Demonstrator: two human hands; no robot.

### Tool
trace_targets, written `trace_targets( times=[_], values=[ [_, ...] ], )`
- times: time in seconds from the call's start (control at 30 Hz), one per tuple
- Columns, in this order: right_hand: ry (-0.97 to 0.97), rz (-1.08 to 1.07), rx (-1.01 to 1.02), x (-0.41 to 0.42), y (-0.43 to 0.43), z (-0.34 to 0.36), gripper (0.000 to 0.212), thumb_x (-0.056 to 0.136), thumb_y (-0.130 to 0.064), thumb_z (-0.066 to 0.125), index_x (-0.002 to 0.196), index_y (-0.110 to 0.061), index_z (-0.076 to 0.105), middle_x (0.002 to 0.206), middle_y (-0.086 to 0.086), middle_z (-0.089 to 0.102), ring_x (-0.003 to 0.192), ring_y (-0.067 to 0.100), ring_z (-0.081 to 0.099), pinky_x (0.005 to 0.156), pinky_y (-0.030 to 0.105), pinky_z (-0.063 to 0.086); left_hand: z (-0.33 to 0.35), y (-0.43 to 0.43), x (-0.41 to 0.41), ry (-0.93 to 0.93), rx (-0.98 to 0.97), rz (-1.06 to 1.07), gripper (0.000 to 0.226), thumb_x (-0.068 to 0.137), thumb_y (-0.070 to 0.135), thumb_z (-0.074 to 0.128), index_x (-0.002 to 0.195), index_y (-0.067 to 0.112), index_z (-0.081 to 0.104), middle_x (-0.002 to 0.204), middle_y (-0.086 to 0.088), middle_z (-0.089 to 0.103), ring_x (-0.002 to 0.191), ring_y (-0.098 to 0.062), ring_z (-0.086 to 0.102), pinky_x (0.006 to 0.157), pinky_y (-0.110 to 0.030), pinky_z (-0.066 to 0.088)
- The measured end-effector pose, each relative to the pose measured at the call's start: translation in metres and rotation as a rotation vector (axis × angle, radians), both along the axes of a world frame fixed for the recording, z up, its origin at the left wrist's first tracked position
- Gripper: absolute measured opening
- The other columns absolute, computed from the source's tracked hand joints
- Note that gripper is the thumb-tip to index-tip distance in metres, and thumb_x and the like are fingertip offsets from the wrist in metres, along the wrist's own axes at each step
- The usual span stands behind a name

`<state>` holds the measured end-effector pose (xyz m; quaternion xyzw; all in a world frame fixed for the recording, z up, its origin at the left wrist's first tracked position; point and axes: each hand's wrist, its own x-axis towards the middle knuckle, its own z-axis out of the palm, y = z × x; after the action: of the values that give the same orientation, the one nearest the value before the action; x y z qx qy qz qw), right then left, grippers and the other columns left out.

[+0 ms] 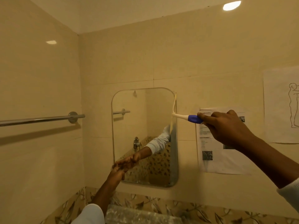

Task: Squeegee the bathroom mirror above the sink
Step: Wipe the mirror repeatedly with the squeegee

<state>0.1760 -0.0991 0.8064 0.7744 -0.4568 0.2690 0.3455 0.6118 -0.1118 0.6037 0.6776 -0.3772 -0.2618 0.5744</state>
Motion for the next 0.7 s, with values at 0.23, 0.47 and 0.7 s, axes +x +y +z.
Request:
trace_targets(
  times=[0.23,0.47,0.7],
  values=[
    [-0.039,0.368,-0.086,0.096,0.016,-0.018,0.052,0.104,-0.029,0.058,0.155,-0.028,0.047,0.103,0.004,0.071,0.087,0.018,0.058,0.089,0.041,0.04,0.001,0.0,-0.007,0.04,0.023,-0.014,0.074,0.105,0.001,0.048,0.165,0.017,0.007,0.113,-0.014,0.058,0.07,-0.018,0.048,0.062,-0.03,0.041],
    [0.083,0.49,0.046,0.238,0.003,-0.037,0.056,0.104,-0.018,0.054,0.158,-0.023,0.039,0.098,0.008,0.063,0.077,0.023,0.043,0.076,0.042,0.041,-0.007,0.01,-0.004,-0.008,0.043,-0.097,0.07,0.099,-0.001,0.059,0.162,0.01,0.028,0.159,-0.013,0.038,0.122,-0.034,0.055,0.084,-0.043,0.052],
    [0.068,0.485,0.13,0.28,-0.007,-0.054,0.06,0.101,-0.011,0.057,0.158,-0.018,0.038,0.107,0.016,0.065,0.089,0.032,0.062,0.067,0.038,0.033,-0.022,0.015,0.004,-0.06,0.137,-0.134,0.075,0.092,-0.009,0.055,0.16,0.016,0.034,0.154,-0.013,0.046,0.114,-0.029,0.056,0.093,-0.044,0.055]
  ],
)
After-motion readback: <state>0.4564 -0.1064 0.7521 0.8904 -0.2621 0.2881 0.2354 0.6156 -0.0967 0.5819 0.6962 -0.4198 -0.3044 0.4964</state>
